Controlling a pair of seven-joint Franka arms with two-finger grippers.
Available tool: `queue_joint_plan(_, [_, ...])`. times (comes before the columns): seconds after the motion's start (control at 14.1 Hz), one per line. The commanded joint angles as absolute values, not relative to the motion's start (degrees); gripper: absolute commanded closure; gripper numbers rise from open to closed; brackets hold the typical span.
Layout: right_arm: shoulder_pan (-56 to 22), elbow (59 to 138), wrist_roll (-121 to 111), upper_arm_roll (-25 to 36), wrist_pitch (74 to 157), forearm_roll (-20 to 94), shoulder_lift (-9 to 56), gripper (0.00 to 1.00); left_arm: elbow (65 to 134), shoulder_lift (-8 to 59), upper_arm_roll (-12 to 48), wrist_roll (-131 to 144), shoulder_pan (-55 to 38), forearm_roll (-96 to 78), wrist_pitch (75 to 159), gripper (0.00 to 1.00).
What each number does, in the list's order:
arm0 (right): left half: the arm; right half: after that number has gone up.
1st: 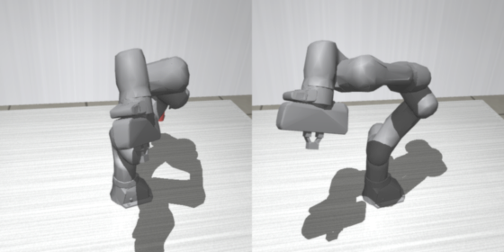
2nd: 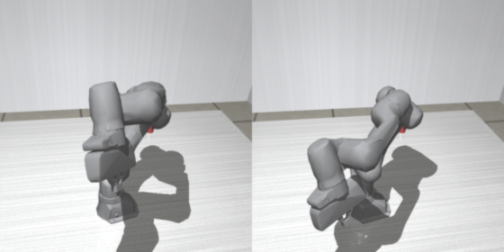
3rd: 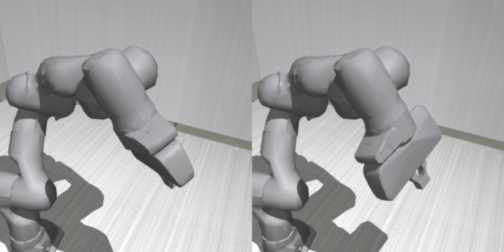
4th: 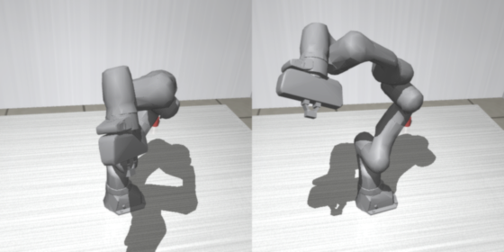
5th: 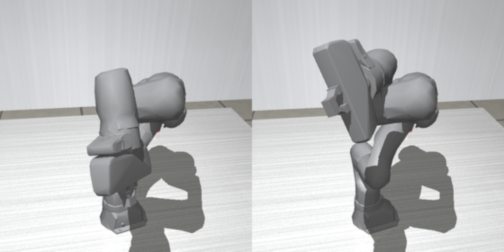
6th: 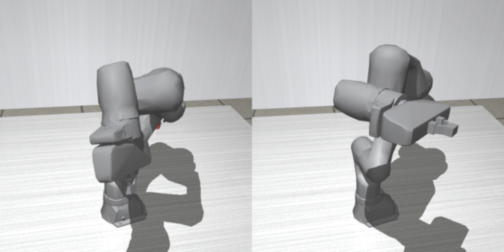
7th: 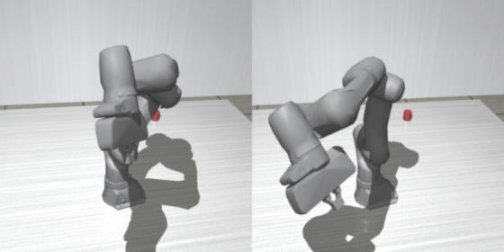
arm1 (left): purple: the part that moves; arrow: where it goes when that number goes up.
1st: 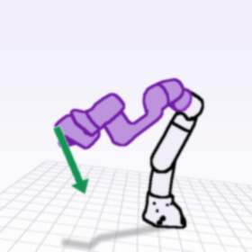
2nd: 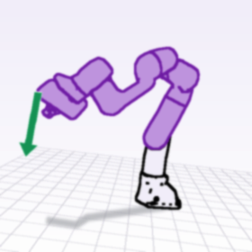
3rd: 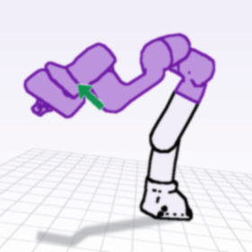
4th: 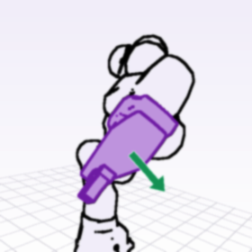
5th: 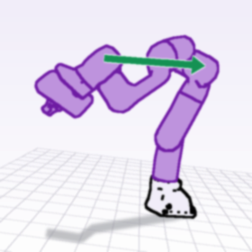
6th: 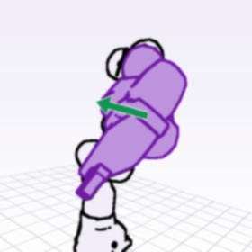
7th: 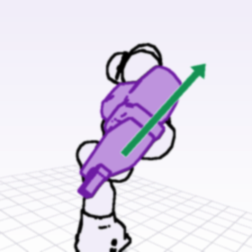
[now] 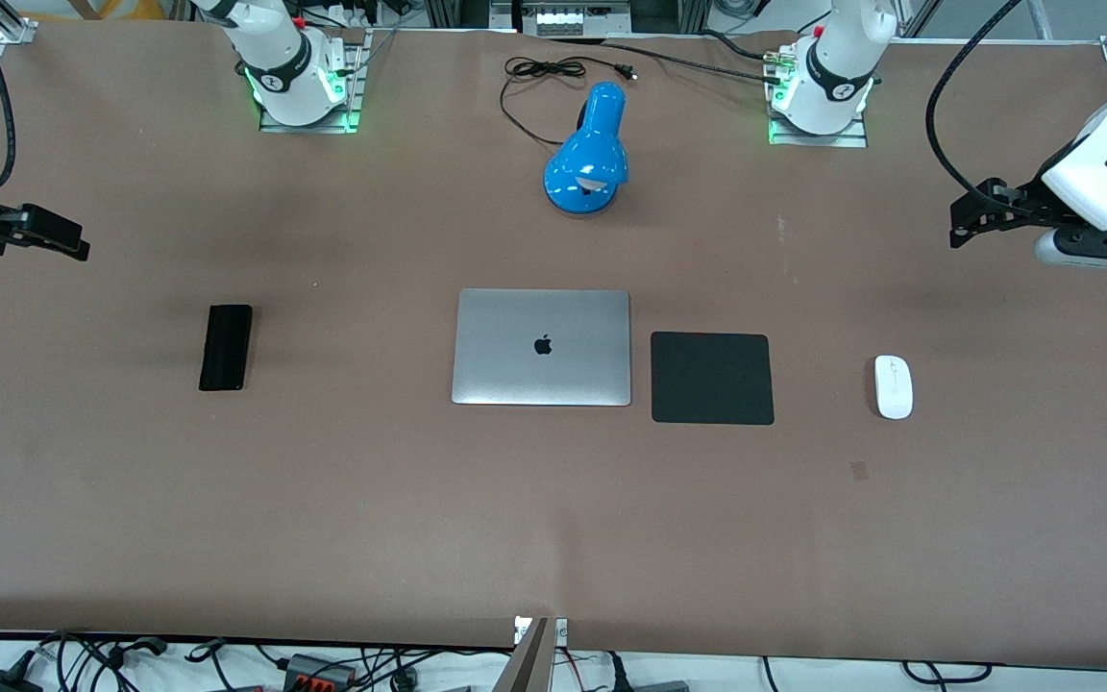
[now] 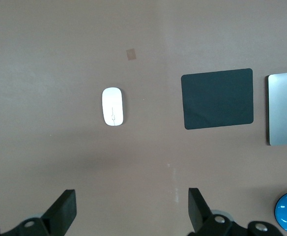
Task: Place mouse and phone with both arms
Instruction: 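Reach the right gripper to the black phone while the left gripper reaches the mouse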
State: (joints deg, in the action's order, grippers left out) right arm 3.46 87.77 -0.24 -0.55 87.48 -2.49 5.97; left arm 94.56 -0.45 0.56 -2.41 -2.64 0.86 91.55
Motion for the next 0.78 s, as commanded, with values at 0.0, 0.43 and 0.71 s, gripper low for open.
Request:
queue_joint_plan(0.0, [2.9, 87.5, -0.6, -0.4, 88.3, -3.7, 7.4, 0.00, 93.7, 1.2, -0.4, -2.5, -1.9, 0.2, 89.7, 0.00])
queue_joint_plan(0.43, [3.8, 97.3, -0.5, -0.4, 104.5, -3.2, 13.0, 0.00, 93.3, 10.5, -0.4, -3.1, -1.4, 0.4, 87.4, 0.00])
queue_joint_plan(0.71, [3.8, 113.8, -0.1, -0.4, 127.0, -3.3, 13.4, 0.00, 96.0, 20.9, -0.5, -3.0, 0.6, 0.6, 107.2, 0.00])
